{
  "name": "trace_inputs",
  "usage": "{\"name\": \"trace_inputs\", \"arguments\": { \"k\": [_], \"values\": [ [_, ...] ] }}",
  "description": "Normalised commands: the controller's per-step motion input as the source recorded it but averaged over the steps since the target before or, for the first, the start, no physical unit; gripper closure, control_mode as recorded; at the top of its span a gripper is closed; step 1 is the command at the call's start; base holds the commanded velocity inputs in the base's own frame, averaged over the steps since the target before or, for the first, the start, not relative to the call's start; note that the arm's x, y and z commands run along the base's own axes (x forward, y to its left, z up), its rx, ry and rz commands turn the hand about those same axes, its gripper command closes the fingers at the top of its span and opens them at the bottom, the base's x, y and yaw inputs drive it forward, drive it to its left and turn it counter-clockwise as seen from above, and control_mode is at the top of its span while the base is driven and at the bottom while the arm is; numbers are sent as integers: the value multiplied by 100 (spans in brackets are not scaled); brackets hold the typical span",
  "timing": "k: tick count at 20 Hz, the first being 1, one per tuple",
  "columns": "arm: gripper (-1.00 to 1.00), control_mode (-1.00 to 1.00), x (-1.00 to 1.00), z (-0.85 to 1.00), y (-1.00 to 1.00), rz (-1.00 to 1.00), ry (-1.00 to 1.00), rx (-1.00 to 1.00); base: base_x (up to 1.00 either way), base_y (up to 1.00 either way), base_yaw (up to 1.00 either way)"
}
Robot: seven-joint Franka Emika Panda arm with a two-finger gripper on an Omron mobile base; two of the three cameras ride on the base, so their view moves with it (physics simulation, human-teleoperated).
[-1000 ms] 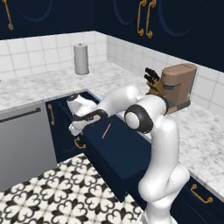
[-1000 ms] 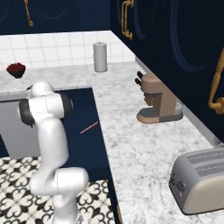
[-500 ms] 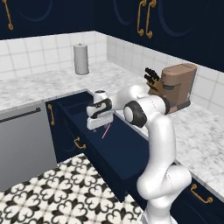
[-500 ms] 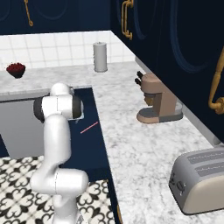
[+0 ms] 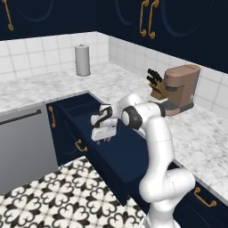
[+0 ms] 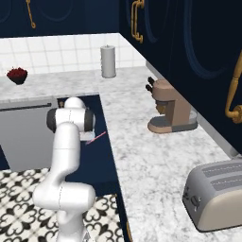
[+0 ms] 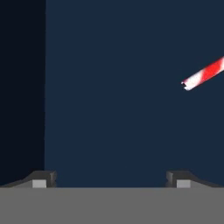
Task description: Take a straw from the drawer in front and place it inside the glass cup on the dining counter.
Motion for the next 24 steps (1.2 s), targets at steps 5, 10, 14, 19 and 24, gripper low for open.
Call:
{"name": "trace_inputs", "arguments": {
  "k": [5,10,14,19,24],
  "values": [
    [-100,-100,-57,-20,29,0,-7,5,0,0,0],
    [-100,-100,-57,-1,69,0,-7,2,0,0,0],
    [-100,-100,-77,34,89,0,-18,0,0,0,0],
    [-100,-100,20,60,-6,-28,-10,0,0,0,0],
    [-100,-100,88,9,-18,-33,0,-1,0,0,0]
  ]
}}
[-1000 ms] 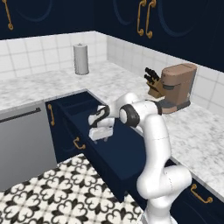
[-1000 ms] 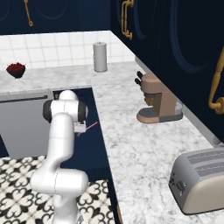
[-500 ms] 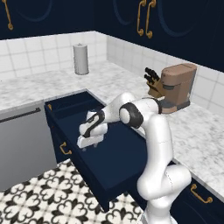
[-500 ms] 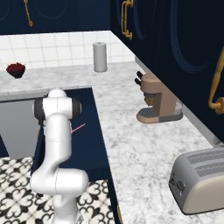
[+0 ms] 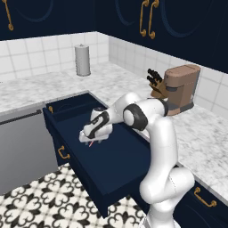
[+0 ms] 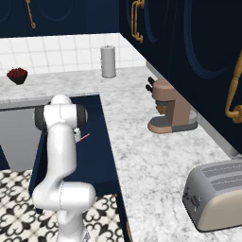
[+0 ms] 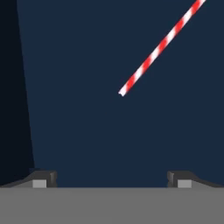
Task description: Take a straw from the drawer in front and place it inside the glass cup on the dining counter.
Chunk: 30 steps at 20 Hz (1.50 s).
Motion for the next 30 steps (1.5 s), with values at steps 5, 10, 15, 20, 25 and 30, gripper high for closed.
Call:
{"name": "trace_inputs", "arguments": {
  "k": [5,10,15,20,25,30],
  "values": [
    [-100,-100,84,0,-4,-32,0,-5,0,0,0],
    [-100,-100,60,-11,0,-28,0,-8,0,0,0],
    [-100,-100,47,-30,0,-24,5,-5,0,0,0],
    [-100,-100,34,-37,-9,-21,7,-1,0,0,0],
    [-100,-100,9,-23,-34,-19,5,0,0,0,0],
    [-100,-100,1,-32,-27,-13,0,0,0,0,0]
  ]
}}
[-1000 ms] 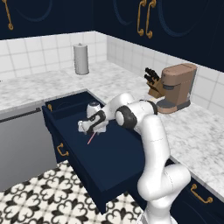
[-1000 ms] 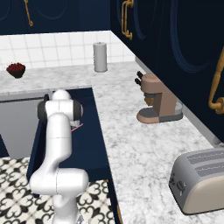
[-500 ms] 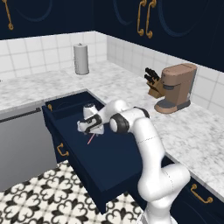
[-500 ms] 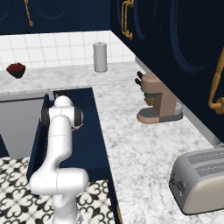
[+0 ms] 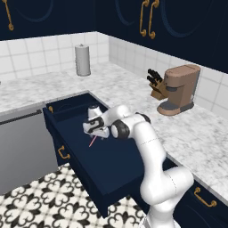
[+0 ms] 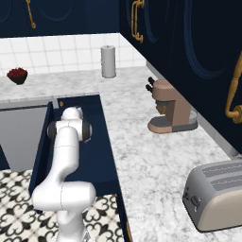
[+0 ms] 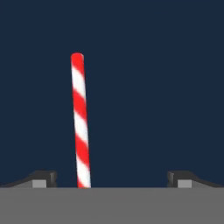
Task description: Take a straw from the drawer in front and place it inside the glass cup on the dining counter.
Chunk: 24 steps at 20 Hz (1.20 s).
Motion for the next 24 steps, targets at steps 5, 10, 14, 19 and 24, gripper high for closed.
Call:
{"name": "trace_inputs", "arguments": {
  "k": [5,10,14,19,24],
  "values": [
    [-100,-100,6,-22,0,-3,0,1,0,0,0],
    [-100,-100,0,-27,0,0,0,2,0,0,0],
    [100,-100,0,-46,0,0,0,0,0,0,0],
    [100,-100,0,-60,0,0,0,2,0,0,0],
    [100,-100,0,-46,0,0,0,1,0,0,0]
  ]
}}
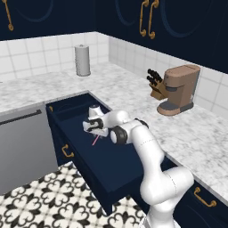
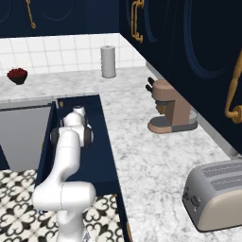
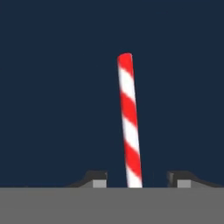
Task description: Take a straw from the drawer in front and place it inside the glass cup on the dining counter.
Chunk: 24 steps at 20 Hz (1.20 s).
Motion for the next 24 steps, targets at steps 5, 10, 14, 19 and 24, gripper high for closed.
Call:
{"name": "trace_inputs", "arguments": {
  "k": [5,10,14,19,24],
  "values": [
    [100,-100,-3,-5,0,0,0,0,0,0,0],
    [100,-100,-13,6,0,0,-1,0,0,0,0],
    [100,-100,-36,92,-3,0,-8,8,0,0,0],
    [100,-100,-41,100,-11,2,-4,17,0,0,0],
    [100,-100,-71,100,-22,8,0,4,0,0,0]
  ]
}}
